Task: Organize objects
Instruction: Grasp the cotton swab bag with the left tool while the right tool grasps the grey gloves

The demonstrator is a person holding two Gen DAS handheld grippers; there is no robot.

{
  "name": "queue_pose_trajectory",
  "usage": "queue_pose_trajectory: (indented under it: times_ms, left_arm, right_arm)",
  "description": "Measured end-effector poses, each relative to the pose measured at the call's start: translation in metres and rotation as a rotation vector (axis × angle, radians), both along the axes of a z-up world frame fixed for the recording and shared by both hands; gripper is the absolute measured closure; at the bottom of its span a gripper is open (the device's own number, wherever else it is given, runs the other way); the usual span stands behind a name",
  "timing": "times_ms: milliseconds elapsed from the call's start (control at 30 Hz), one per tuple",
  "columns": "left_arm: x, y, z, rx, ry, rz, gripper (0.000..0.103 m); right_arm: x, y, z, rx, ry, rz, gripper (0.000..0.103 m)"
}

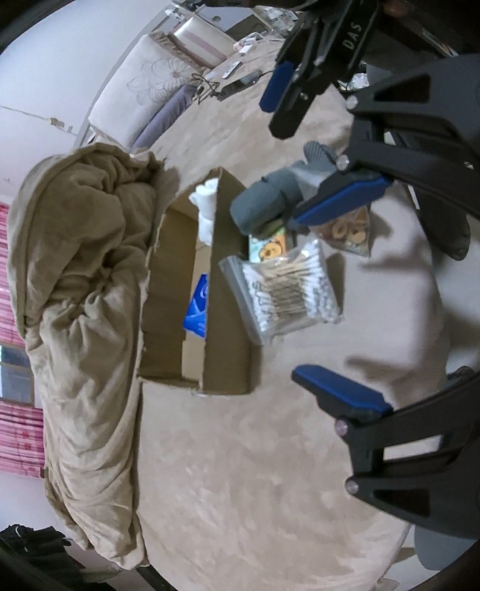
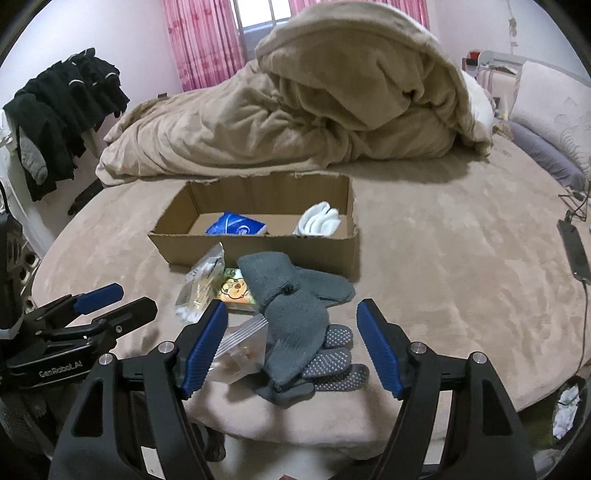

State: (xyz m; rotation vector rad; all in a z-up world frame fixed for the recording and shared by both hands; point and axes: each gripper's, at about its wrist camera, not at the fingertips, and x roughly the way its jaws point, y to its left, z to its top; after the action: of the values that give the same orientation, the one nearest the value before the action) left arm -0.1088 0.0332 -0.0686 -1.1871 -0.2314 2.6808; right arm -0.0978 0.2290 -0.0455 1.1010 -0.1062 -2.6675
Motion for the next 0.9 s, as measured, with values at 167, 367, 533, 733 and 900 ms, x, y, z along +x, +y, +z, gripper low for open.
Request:
queue_pose_trajectory:
  times_ms: [167, 367, 533, 733, 900]
  left_arm:
    - [-0.019, 0.004, -0.018, -0.002, -0.023, -0.022, 0.024]
    - [-0.042, 0.013, -0.034, 0.018, -0.042, -0.043, 0.024]
    - [-0.054, 0.014, -0.049, 0.020, -0.068, -0.029, 0.024]
    - [-0.059, 0.014, -0.062, 0.011, -0.077, -0.043, 0.026]
    - [-0.053, 0.023, -0.061, -0.013, -0.060, -0.079, 0.048]
  right_arm:
    - [-0.023, -0.003, -0.018, 0.008, -0.036, 0.012, 0.028]
    - [-0.047, -0.009, -0.030, 0.014, -0.054, 0.033, 0.028]
    - [-0.061, -0.010, -0.041, -0.015, -0.087, 0.051, 0.028]
    - [-0.070, -0.009, -0.054, -0.059, -0.118, 0.088, 0.028]
    - [-0.066, -0.013, -0.051, -0.054, -0.096, 0.114, 0.041]
